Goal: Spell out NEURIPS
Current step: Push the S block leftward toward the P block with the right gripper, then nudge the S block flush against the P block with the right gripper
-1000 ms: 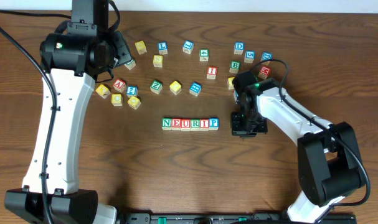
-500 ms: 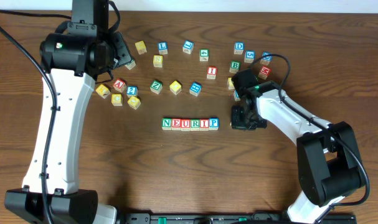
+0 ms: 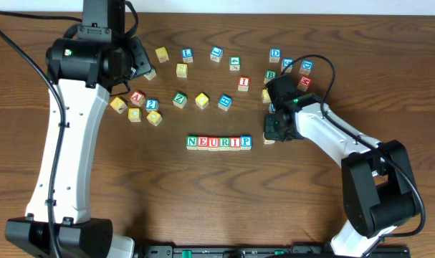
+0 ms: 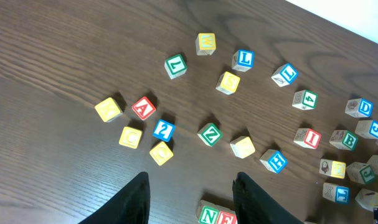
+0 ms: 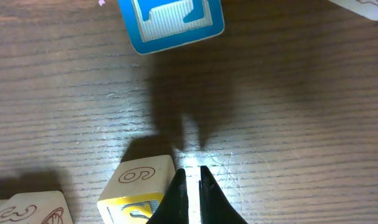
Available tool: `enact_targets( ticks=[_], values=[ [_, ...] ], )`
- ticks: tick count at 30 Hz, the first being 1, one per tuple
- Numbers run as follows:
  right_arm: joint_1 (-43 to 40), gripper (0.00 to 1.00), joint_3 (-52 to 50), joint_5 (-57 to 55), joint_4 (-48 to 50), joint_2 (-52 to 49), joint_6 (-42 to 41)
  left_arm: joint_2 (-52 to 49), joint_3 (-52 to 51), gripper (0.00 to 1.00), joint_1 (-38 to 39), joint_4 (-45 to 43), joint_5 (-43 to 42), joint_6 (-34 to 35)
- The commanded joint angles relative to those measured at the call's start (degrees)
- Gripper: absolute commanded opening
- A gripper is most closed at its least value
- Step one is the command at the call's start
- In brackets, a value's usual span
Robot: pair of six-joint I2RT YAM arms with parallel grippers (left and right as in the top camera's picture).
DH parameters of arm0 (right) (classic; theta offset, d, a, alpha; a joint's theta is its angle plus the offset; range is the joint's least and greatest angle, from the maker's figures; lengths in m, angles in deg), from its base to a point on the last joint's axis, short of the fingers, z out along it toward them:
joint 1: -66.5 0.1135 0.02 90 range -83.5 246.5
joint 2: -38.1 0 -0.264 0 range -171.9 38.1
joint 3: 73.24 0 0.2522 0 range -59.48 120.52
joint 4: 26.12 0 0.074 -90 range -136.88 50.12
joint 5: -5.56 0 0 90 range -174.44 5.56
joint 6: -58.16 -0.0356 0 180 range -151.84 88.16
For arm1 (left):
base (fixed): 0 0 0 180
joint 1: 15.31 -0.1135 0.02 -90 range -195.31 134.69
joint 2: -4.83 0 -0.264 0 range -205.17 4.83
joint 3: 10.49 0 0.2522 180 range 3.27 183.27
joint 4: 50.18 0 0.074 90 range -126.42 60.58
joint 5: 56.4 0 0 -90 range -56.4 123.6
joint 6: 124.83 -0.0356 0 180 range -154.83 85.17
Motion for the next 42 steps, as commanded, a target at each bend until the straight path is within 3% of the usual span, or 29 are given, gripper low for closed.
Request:
enact_targets(
  ticks=[1,32,42],
  values=[
    [0.28,0.02,-0.48,0.68,-0.04,0.63,0.79,-0.13,-0.33,0.43,-0.35,0.22,0.33,-0.55],
    [2.16,0.01,-0.24,5.81,2.25,0.68,2.8,-0.13,-0.33,0.43,-0.35,0.35,0.33,-0.52],
    [2.01,0.03,7.13,3.82,0.33,0.68,3.28,-0.13,-0.33,0.43,-0.35,0.35,0.33,-0.52]
  ],
)
